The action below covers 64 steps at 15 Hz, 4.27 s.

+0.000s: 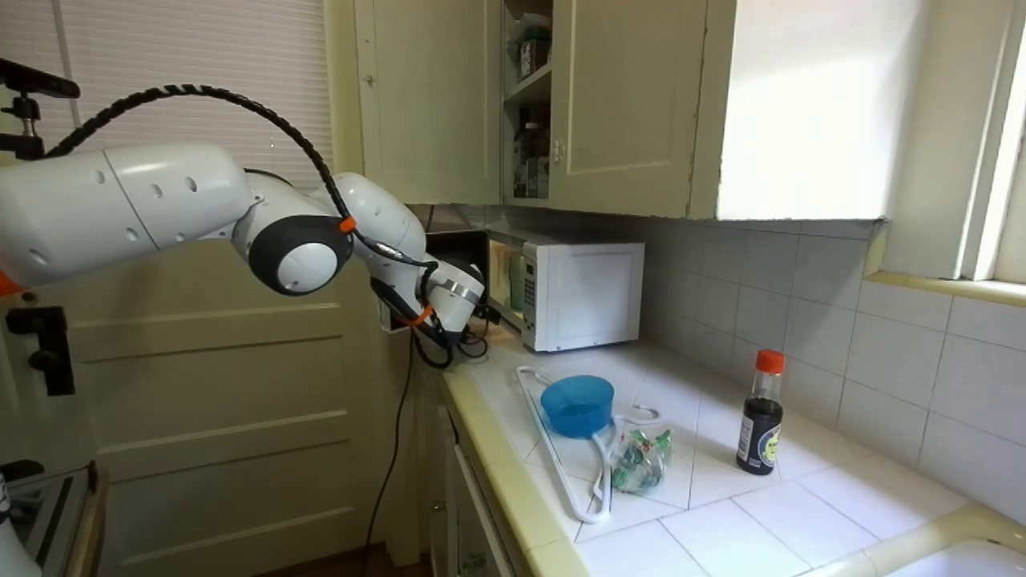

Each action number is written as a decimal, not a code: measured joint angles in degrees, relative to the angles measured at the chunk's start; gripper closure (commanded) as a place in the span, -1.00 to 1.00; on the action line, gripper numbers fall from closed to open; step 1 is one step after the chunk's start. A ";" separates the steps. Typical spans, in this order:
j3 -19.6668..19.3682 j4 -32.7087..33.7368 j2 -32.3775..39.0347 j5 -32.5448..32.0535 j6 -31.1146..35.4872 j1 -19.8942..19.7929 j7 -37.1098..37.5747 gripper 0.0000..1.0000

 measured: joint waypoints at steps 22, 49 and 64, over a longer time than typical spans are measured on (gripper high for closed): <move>-1.09 6.60 2.26 0.92 -28.48 7.77 -0.82 -1.00; -7.72 0.85 -4.61 -10.10 -43.20 13.32 31.62 -1.00; -11.68 7.09 -4.26 0.40 -39.65 14.29 18.33 -1.00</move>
